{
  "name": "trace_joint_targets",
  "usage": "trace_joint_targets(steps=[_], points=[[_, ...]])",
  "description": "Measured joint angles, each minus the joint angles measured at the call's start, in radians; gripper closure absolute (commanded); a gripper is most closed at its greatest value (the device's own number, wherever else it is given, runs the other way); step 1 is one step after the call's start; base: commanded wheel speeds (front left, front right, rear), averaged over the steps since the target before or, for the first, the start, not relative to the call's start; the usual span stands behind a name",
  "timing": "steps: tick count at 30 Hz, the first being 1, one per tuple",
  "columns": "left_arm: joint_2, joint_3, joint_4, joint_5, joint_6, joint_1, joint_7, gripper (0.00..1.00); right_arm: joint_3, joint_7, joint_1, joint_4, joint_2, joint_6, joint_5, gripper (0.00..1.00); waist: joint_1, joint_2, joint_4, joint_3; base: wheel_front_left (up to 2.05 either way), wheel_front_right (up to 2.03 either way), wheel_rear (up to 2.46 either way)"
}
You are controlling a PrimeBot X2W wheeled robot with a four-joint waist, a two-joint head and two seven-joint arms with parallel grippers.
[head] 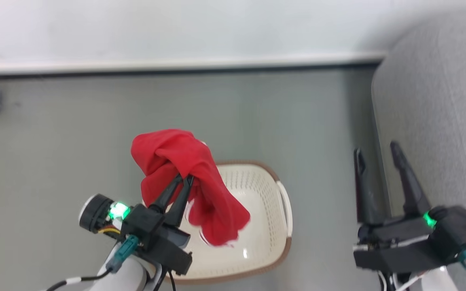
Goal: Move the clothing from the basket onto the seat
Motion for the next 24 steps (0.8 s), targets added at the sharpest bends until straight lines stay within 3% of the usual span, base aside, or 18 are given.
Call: trace_joint_targets(steps=[14, 24], points=[[-0.02, 0.026, -0.053, -0.003, -0.002, 0.069, 0.0, 1.0, 0.137, 0.0, 0.151, 0.059, -0.044, 0.0, 0.072, 0.0, -0.0001, -0.0001, 0.024, -0.272, 0.0, 0.0, 0.0], [-0.031, -0.004, -0.053, 0.006, -0.029, 0.005, 0.015, 1.0, 0.257, 0.0, 0.144, 0.079, -0.091, 0.0, 0.089, 0.0, 0.0, 0.0001, 0.004, -0.356, 0.0, 0.0, 0.0]])
